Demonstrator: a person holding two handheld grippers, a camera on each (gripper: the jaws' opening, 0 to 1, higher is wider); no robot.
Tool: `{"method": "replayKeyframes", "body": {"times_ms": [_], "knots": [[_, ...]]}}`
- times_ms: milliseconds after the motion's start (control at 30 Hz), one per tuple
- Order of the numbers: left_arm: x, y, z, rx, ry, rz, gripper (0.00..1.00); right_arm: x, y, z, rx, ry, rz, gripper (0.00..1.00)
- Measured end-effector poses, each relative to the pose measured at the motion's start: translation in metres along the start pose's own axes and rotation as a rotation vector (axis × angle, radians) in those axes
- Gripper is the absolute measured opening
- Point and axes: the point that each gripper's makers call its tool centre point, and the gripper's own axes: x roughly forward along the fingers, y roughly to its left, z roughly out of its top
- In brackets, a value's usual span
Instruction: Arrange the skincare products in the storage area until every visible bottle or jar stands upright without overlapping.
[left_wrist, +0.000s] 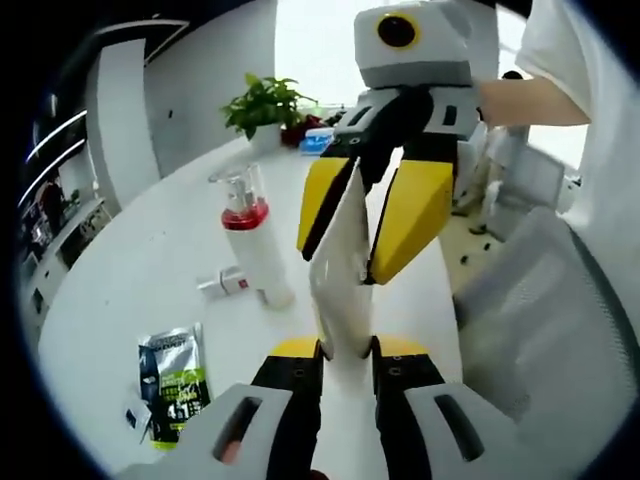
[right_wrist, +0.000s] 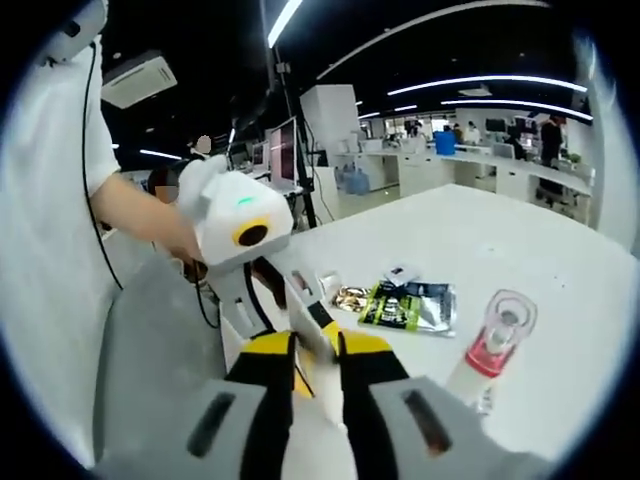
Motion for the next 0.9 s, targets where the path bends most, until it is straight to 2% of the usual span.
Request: {"method": "replayKeyframes", "body": {"times_ms": [233, 367, 467, 667, 800, 900], "knots": [[0.002, 0.005, 0.002, 0.007, -0.006, 0.003, 0.15, -0.004, -0.002, 0.0, 0.03, -0.03, -0.054, 0.35], [0.003, 0.01, 0.003, 0.006, -0.01, 0.004, 0.15, -0.008, -0.003, -0.003, 0.046, -0.037, -0.083, 0.46], [0.005, 0.015, 0.004, 0.013, -0.008, 0.006, 0.15, -0.013, -0.004, -0.008, 0.066, -0.041, -0.102, 0.51], [0.009, 0.026, 0.007, 0.015, -0.012, 0.012, 0.15, -0.019, -0.001, -0.023, 0.107, -0.029, -0.136, 0.59], [0.011, 0.034, 0.01, 0.019, -0.011, 0.009, 0.15, -0.022, -0.001, -0.034, 0.128, -0.017, -0.166, 0.71], [0.012, 0.041, 0.011, 0.019, -0.013, 0.006, 0.15, -0.025, -0.002, -0.041, 0.147, -0.012, -0.183, 0.75]]}}
